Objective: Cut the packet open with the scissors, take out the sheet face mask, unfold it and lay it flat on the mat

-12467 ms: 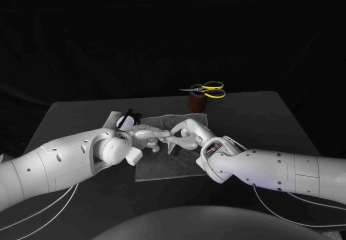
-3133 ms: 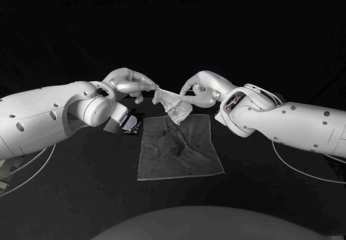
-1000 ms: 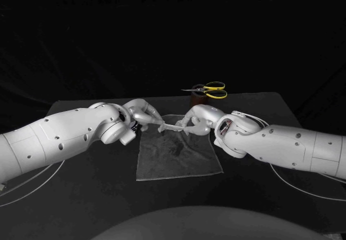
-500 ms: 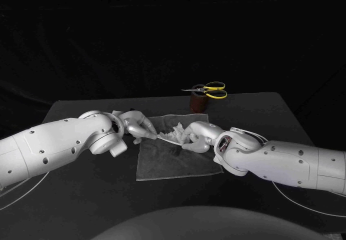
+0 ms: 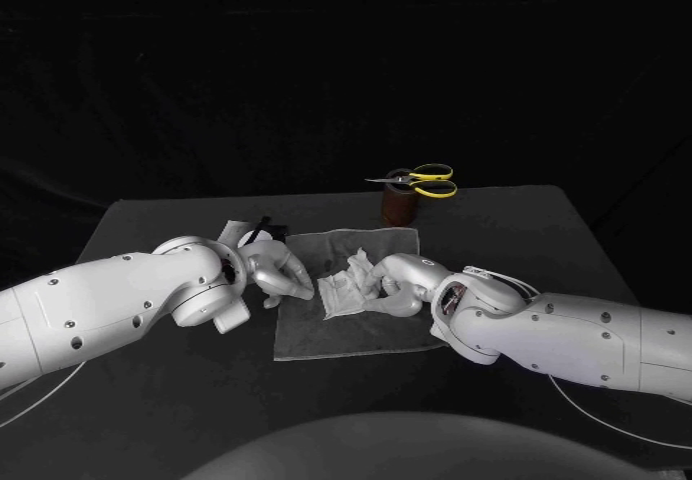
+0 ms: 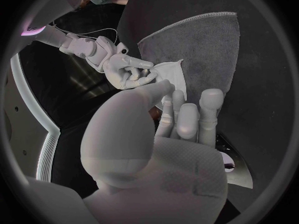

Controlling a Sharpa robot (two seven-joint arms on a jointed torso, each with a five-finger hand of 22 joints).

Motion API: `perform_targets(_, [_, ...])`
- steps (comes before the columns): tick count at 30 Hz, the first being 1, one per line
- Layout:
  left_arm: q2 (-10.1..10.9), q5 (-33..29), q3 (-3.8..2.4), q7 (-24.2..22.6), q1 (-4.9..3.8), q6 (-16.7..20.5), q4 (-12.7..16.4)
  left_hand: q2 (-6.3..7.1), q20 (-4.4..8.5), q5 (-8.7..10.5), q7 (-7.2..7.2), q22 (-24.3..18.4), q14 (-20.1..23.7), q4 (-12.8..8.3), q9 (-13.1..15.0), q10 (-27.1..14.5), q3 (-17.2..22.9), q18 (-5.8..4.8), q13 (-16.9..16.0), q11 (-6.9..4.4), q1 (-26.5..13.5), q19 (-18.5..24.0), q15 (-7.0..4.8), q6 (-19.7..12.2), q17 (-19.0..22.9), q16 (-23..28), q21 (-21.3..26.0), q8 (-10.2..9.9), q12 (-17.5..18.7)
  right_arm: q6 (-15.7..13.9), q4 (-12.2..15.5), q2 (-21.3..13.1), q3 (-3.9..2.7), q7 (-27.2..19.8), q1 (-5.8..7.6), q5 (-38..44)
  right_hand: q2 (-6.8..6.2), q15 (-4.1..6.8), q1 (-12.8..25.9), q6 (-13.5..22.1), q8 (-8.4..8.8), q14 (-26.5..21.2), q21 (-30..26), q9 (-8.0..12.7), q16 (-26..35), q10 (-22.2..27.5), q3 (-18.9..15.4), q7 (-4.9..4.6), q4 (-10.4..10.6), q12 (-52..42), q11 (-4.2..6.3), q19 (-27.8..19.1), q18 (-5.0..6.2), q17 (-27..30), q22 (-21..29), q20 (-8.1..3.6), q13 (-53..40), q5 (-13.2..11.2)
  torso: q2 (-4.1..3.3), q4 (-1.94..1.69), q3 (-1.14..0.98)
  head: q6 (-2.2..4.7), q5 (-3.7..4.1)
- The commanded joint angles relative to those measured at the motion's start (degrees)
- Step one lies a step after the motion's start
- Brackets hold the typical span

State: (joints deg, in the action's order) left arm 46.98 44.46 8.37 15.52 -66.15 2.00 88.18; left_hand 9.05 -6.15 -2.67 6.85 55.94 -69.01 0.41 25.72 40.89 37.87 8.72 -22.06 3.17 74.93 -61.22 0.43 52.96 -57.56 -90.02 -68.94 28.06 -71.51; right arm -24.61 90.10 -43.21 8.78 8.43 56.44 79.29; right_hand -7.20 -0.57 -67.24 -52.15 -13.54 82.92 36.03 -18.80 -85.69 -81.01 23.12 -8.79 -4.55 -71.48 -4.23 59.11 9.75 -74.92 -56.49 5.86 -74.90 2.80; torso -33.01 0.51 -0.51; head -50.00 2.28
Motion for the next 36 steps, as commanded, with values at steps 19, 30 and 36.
perform_targets(19, [2.1,2.1,0.33,-11.4,0.56,11.0,0.7,0.52,-0.70,-0.12,1.18,-4.1,3.4,0.9,-2.0,-0.5,-3.9,0.30,1.5,0.98,2.7,1.5,0.61,-2.1,6.6,1.5,3.6,-7.1,1.6,-8.9,3.3,-5.2,-0.31,-5.0,-0.57,-10.7,3.45,0.00,-3.5,-1.7,-0.53,0.8,-2.0,0.9,-0.7,-0.8,-4.4,0.15,4.0,-2.9,0.32,1.8,0.81,-2.1,0.8,1.06,-1.9,0.9,-0.04,0.03,0.02,0.00,-0.12])
perform_targets(30, [-0.4,16.2,0.36,-18.5,1.05,15.4,-1.5,1.67,-0.96,-0.08,1.59,-5.8,6.9,0.5,-1.6,0.0,-2.3,0.49,6.4,1.60,3.8,2.1,1.03,-1.8,13.3,4.4,5.3,-8.7,9.0,-6.1,-1.9,-4.2,-1.06,-2.1,1.36,-18.2,5.38,1.13,-4.5,-4.3,-0.41,4.3,2.8,1.7,-2.6,-4.9,-1.2,1.27,4.4,-9.7,1.39,6.1,0.16,-8.2,-2.3,-0.16,-7.4,0.8,-0.01,-0.07,0.06,0.00,0.00])
perform_targets(36, [-3.2,24.0,0.42,-17.2,1.77,14.9,-4.9,3.23,-0.94,-0.07,1.11,-2.5,3.3,0.2,-1.2,1.0,-3.6,-0.23,6.8,1.41,3.6,-0.9,0.90,-0.9,8.6,3.8,2.9,-8.6,9.3,-3.6,-5.5,-1.9,-1.12,0.7,1.82,-16.7,4.93,1.20,-4.4,-4.4,-0.21,4.6,3.9,1.9,-2.8,-5.2,-1.0,1.27,4.4,-10.1,1.42,6.7,-0.03,-8.9,-3.0,-0.25,-7.7,0.5,-0.10,0.01,0.12,0.00,0.00])
